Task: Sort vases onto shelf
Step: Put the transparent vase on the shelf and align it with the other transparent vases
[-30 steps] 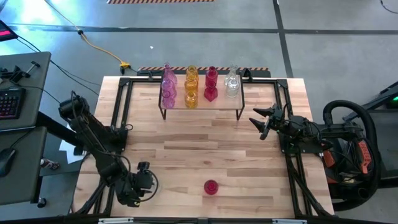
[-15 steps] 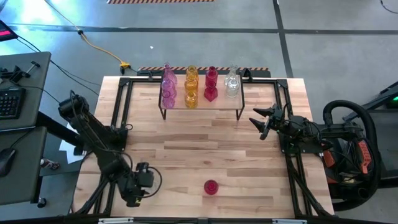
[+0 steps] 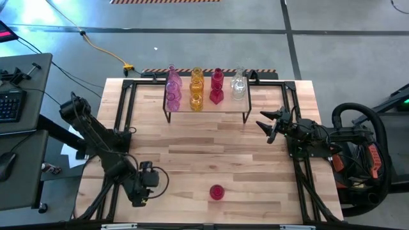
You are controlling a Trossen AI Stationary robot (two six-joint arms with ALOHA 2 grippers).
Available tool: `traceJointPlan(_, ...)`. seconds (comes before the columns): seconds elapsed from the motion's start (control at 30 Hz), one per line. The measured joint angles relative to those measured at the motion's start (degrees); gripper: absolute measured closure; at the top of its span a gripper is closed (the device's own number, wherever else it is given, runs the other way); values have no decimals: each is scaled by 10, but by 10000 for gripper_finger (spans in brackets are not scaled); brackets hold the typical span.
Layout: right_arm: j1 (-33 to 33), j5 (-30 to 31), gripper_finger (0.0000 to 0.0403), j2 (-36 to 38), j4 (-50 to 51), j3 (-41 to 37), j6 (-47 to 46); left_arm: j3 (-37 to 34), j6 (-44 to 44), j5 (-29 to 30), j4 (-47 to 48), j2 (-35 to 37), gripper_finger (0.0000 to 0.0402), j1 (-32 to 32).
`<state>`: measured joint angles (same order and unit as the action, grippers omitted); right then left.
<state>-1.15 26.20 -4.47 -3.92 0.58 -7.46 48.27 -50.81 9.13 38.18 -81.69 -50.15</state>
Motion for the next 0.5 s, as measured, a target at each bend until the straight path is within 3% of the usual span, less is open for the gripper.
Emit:
traceJointPlan(0.3,0,0,148,0,0,0,0,1,1,32,48,0,259,12)
traceJointPlan(0.5,0,0,148,0,0,0,0,1,9,29,51,0,289,13)
